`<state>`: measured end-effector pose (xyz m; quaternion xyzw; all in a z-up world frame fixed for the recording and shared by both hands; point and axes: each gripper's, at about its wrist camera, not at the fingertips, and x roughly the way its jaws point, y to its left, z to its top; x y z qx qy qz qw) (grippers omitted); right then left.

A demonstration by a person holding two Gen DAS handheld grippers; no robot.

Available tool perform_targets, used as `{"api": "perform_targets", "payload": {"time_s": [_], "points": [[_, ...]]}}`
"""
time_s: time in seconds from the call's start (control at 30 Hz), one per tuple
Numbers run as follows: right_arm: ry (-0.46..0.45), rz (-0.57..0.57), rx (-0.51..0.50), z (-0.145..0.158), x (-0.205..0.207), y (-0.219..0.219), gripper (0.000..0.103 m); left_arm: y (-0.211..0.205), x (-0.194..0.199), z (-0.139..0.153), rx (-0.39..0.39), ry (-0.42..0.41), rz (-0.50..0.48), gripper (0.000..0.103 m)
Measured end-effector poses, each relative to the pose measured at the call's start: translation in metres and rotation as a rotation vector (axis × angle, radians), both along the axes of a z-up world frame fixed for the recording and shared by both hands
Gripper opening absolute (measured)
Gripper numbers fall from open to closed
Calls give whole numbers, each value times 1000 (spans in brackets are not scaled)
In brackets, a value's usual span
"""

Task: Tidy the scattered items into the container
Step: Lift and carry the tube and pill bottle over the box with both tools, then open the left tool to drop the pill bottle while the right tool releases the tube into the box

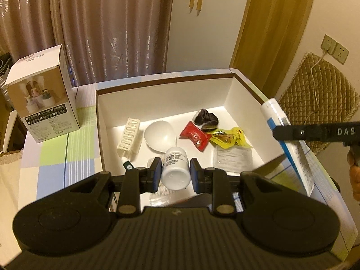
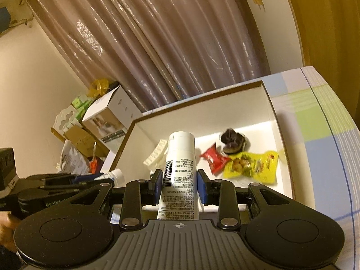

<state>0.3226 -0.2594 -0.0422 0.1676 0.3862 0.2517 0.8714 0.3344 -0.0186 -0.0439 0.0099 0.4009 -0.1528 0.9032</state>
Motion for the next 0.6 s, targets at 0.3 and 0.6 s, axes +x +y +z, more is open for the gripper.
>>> {"api": "perform_targets", "payload": {"time_s": [0.3,0.6], "points": [[-15,15,-57,-2,60,20,35,-19,41,-15,-24,52,-18,22],[8,16,-122,-24,88,22,35,-32,77,-58,19,152,6,22]]}}
